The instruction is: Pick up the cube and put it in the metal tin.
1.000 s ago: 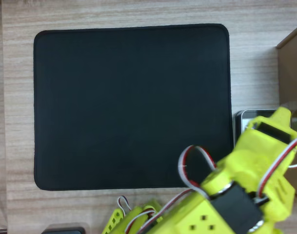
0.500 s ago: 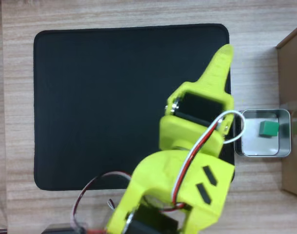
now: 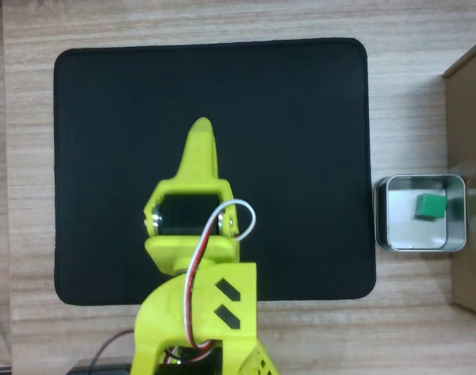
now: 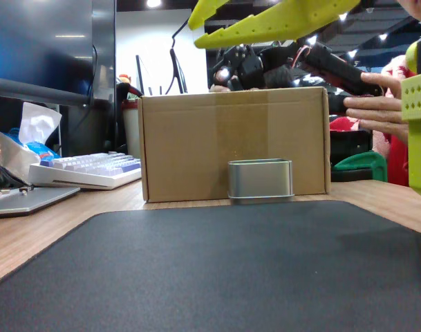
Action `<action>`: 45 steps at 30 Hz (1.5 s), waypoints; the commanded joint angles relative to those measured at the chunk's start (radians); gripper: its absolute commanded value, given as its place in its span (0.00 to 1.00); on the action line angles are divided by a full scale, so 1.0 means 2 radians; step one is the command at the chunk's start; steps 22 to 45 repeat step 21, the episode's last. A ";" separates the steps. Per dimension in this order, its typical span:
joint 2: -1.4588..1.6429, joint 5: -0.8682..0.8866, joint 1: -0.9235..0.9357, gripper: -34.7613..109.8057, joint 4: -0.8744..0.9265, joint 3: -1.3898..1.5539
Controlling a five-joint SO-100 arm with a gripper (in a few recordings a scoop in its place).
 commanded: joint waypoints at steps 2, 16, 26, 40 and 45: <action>0.042 0.000 -0.008 0.24 0.006 0.046; 0.065 -0.050 0.015 0.24 0.004 0.192; 0.066 -0.048 0.031 0.24 0.005 0.192; 0.066 -0.048 0.031 0.24 0.005 0.192; 0.066 -0.048 0.031 0.24 0.005 0.192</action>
